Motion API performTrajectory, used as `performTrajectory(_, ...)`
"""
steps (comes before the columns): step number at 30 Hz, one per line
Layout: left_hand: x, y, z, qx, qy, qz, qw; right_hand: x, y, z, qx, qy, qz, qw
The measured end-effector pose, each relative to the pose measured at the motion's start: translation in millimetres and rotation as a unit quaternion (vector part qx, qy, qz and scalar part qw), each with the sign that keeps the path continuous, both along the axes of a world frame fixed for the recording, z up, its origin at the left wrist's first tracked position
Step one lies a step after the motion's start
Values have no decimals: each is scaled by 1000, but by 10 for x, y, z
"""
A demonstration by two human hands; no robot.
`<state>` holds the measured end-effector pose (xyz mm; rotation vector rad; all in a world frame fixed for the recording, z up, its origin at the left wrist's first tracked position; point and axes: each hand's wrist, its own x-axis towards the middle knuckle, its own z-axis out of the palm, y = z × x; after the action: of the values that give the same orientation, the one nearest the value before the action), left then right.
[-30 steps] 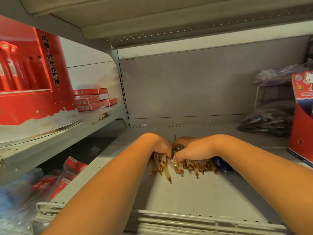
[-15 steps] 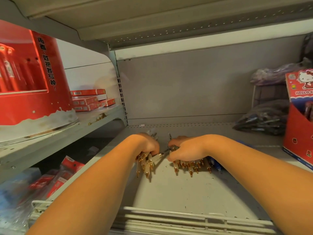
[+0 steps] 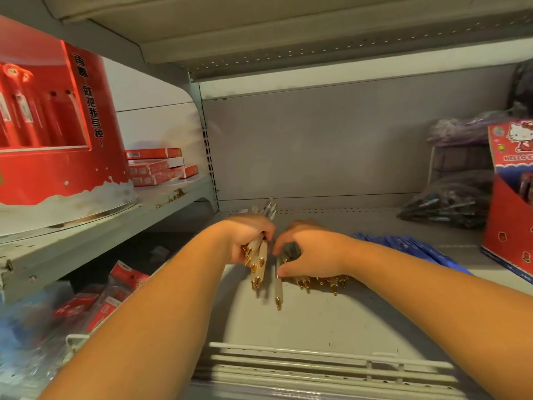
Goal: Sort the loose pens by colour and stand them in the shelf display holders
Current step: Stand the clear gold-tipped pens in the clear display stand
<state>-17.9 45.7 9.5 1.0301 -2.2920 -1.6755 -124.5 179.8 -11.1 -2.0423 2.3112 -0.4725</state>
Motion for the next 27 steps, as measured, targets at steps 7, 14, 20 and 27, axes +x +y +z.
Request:
performTrajectory(7, 156, 3, 58, 17, 77, 7, 997, 224, -90, -14, 39, 11, -40, 998)
performTrajectory(14, 349, -16, 128, -17, 171, 28, 985, 578, -269, 17, 125, 118, -126, 977)
performTrajectory(20, 434, -40, 156, 23, 269, 40, 962, 627, -157, 153, 50, -95, -227, 968)
performTrajectory(27, 361, 309, 299, 75, 380, -33, 921, 599, 513, 400, -241, -453, -217, 830)
